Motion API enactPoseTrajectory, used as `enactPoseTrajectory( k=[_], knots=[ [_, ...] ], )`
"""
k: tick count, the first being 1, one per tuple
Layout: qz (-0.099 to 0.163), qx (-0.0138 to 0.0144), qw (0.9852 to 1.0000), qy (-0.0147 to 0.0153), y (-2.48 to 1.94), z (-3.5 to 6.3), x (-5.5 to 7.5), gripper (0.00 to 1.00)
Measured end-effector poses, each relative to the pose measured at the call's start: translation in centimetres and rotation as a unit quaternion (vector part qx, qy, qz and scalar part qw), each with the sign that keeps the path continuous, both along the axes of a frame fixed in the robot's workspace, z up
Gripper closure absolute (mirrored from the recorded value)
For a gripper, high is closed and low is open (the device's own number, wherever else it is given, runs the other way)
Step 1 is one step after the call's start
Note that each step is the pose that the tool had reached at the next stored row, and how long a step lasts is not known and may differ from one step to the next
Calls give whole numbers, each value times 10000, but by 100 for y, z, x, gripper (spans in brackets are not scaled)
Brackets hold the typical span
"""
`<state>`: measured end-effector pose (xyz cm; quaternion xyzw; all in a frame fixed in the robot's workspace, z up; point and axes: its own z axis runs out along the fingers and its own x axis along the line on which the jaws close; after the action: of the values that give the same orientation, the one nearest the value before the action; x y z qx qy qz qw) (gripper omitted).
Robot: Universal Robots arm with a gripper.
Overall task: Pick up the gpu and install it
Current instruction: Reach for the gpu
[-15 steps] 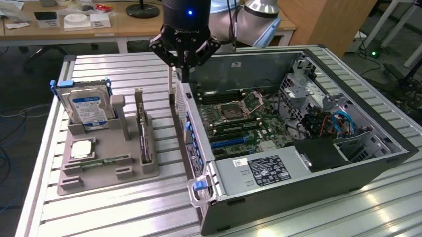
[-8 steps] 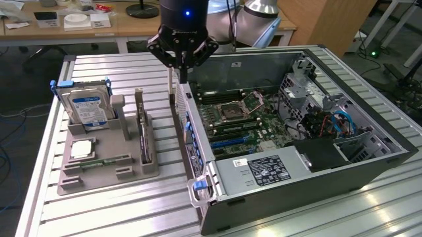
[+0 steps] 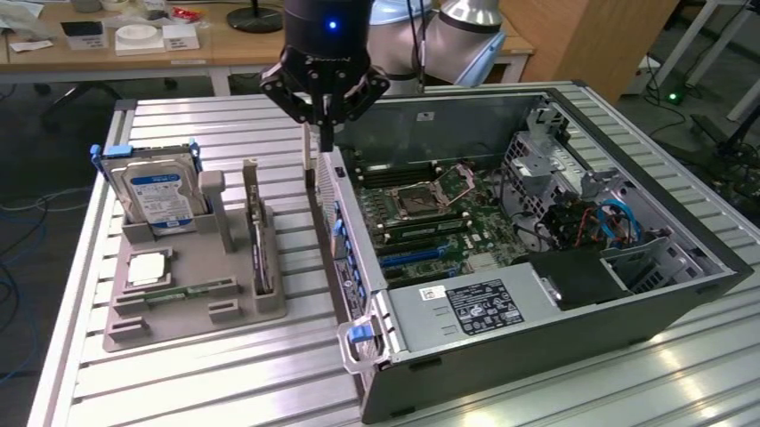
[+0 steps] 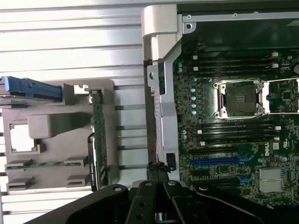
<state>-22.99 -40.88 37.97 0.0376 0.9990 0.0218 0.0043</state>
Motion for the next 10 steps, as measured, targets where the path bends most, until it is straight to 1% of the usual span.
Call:
enactPoseTrajectory(
  k=[10],
  knots=[
    [0, 0, 10000, 3, -14, -7, -53, 89]
  ],
)
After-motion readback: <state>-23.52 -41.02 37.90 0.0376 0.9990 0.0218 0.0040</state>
